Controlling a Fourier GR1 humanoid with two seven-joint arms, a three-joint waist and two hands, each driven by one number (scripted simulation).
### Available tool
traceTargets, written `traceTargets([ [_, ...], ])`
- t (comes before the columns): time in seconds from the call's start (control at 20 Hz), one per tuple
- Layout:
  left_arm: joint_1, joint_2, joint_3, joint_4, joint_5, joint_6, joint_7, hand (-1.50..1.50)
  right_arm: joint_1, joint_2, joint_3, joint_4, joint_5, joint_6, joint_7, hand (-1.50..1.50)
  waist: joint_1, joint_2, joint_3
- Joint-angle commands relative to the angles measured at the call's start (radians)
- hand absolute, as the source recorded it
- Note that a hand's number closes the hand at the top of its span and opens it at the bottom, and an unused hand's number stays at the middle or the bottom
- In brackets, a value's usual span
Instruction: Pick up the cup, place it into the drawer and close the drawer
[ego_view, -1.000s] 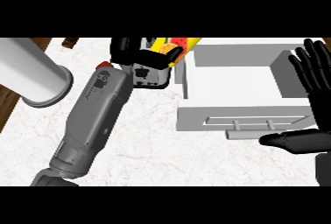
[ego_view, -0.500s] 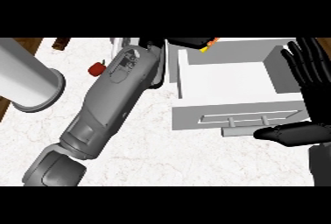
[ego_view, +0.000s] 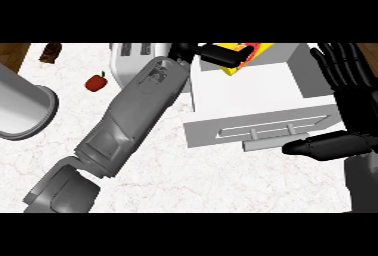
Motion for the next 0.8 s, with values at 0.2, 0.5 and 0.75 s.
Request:
traceTargets([
  [0.2,0.037,0.000,-0.131,0.042,0.042,-0.035,0.003,-1.50,-0.048,0.023,0.036,0.007,-0.006,0.006,0.005,-1.50,-0.063,0.015,0.000],
  [0.5,0.080,0.000,-0.094,-0.016,0.167,-0.039,-0.068,-1.50,-0.065,0.041,0.093,0.021,-0.093,0.105,0.000,-1.50,-0.085,0.023,-0.001],
  [0.75,0.076,0.000,-0.053,-0.083,0.268,-0.069,-0.170,-1.50,-0.078,0.007,0.166,0.024,-0.210,0.280,0.022,1.50,-0.077,0.020,-0.003],
])
